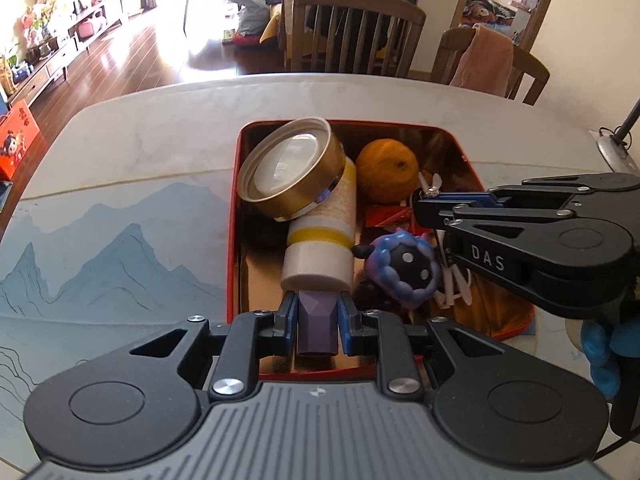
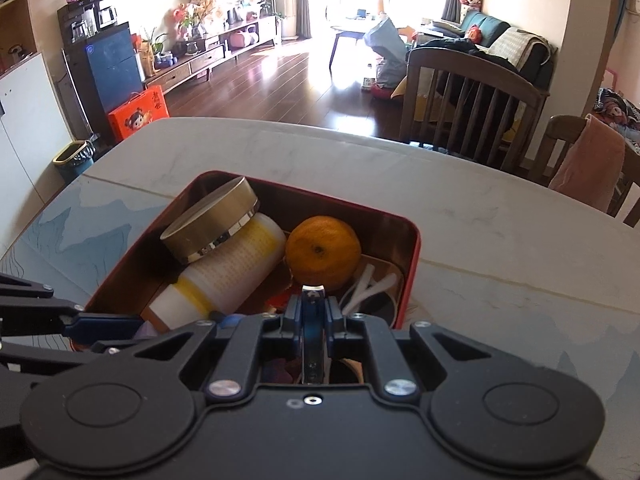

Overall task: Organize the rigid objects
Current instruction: 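Open both grippers to drop the purple block and clipper into the tin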

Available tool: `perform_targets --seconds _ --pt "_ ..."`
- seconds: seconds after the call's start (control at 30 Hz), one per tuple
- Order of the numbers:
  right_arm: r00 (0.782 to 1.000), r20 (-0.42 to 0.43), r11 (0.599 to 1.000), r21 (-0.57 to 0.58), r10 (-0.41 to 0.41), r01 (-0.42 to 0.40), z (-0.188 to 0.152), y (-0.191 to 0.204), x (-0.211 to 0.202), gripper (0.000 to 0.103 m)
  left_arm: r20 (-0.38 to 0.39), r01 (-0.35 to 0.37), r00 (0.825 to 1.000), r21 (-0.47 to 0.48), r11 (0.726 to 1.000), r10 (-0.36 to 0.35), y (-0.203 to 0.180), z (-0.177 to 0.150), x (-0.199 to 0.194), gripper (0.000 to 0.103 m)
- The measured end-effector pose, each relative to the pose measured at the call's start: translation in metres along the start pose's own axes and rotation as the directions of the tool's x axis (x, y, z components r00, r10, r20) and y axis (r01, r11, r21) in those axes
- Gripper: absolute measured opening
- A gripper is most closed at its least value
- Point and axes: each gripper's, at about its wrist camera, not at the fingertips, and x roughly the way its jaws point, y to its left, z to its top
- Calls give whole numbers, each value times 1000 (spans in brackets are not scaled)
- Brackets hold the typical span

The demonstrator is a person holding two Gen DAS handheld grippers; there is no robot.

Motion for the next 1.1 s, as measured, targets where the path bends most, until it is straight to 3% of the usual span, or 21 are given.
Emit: perform_targets --seconds 0.6,1.1 --pt "999 -9 998 45 39 -39 -3 -10 -15 23 -43 11 999 7 1000 -11 -4 -1 12 21" --pt "999 34 995 88 32 -35 -8 -2 -54 36 23 53 998 2 999 -53 -2 -10 -25 21"
